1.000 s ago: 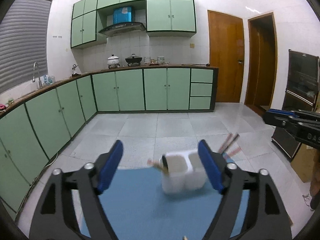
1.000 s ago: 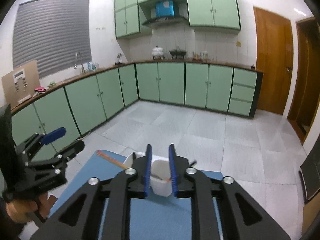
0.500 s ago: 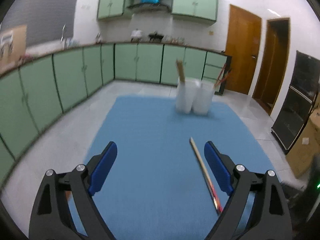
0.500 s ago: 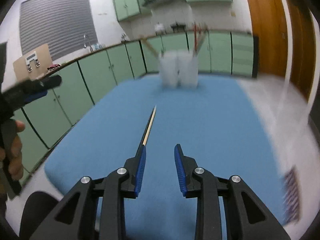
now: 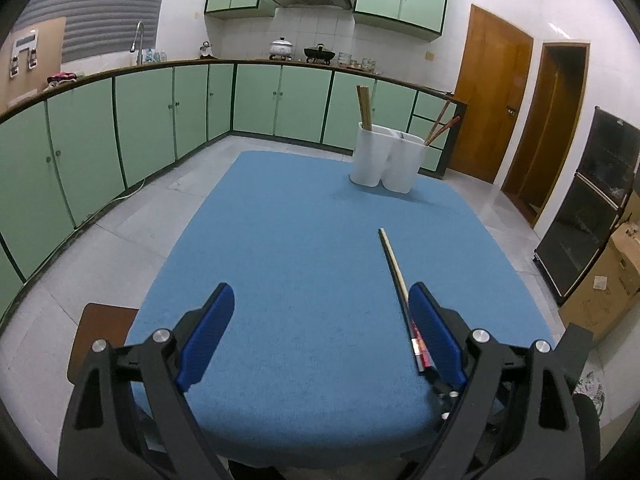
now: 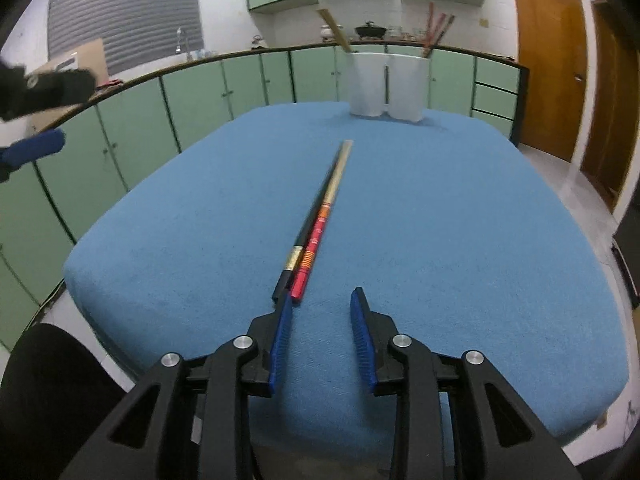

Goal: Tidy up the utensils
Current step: 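Reach the left tool to the black chopstick while the right tool reaches the red chopstick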

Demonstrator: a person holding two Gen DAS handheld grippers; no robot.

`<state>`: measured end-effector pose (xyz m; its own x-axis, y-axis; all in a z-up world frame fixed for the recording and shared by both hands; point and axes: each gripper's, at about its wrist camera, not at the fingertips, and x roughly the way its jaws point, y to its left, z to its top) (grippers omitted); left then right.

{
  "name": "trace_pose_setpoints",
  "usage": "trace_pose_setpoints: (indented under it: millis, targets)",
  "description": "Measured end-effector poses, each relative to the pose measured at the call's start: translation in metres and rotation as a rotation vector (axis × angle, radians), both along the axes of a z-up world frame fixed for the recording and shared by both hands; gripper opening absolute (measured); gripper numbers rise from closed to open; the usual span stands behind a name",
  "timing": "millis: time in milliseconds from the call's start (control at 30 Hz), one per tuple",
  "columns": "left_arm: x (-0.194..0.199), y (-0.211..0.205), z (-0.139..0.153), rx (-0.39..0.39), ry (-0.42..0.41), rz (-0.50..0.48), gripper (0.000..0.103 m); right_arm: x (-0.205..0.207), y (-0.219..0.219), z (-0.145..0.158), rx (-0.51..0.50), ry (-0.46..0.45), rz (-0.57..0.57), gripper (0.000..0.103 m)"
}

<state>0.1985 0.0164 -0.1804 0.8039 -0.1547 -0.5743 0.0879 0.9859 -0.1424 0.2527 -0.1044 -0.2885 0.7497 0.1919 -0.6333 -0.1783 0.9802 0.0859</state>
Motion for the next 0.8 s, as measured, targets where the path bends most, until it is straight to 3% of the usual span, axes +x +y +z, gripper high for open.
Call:
trace_pose_setpoints:
  millis: [233,333,533,800]
  targets:
    - [0.007,-0.001,-0.006,0.002,0.014,0.000,0.086,0.005,-0.008,-0.004,-0.043,-0.025,-0.038,0.029]
    - [0.006,0.000,-0.009,-0.001,0.020,0.001,0.086,0.008,-0.026,-0.004,0.001,-0.004,-0.090,0.029]
    - [0.008,-0.003,-0.019,-0.002,0.042,-0.010,0.086,-0.003,-0.015,-0.004,-0.022,-0.027,-0.021,0.031]
    - [0.002,-0.013,-0.040,0.013,0.063,-0.028,0.086,0.013,-0.027,-0.006,-0.024,-0.042,-0.079,0.031]
